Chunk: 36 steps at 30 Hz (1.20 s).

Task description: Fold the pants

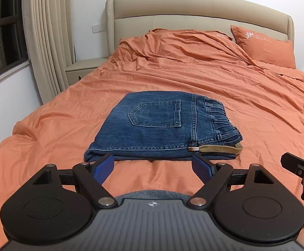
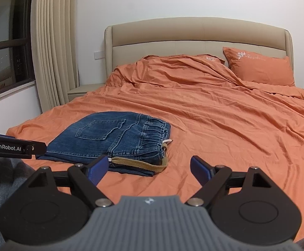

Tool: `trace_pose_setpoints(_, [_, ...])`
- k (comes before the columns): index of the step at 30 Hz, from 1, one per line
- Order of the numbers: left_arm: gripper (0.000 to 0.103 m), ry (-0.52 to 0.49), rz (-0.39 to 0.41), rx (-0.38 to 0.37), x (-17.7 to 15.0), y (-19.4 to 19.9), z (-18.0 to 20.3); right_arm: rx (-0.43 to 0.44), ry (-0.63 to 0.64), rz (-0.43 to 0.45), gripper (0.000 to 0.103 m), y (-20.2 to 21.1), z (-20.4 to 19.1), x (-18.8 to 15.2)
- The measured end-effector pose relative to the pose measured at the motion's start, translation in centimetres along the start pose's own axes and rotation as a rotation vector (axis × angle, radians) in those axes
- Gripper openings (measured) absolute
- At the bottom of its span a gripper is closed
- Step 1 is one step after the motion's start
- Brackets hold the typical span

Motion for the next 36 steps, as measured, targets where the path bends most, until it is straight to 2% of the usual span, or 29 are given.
trace_pose_setpoints(36, [0.097,-0.001,0.000,-0.001,-0.09,-0.05,0.21,-0.004,-0.014,-0.018,0.082,-0.28,0.18,0.17])
Point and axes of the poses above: each gripper's, at about its wrist camera, not at the fingertips, and y roughly against the way its jaws point, z to its right, x to its top, the point moved 2 cm from there along -y, roughly the way its jaws point, and after that the axes turned 14 degrees about z, right-handed, at the moved point
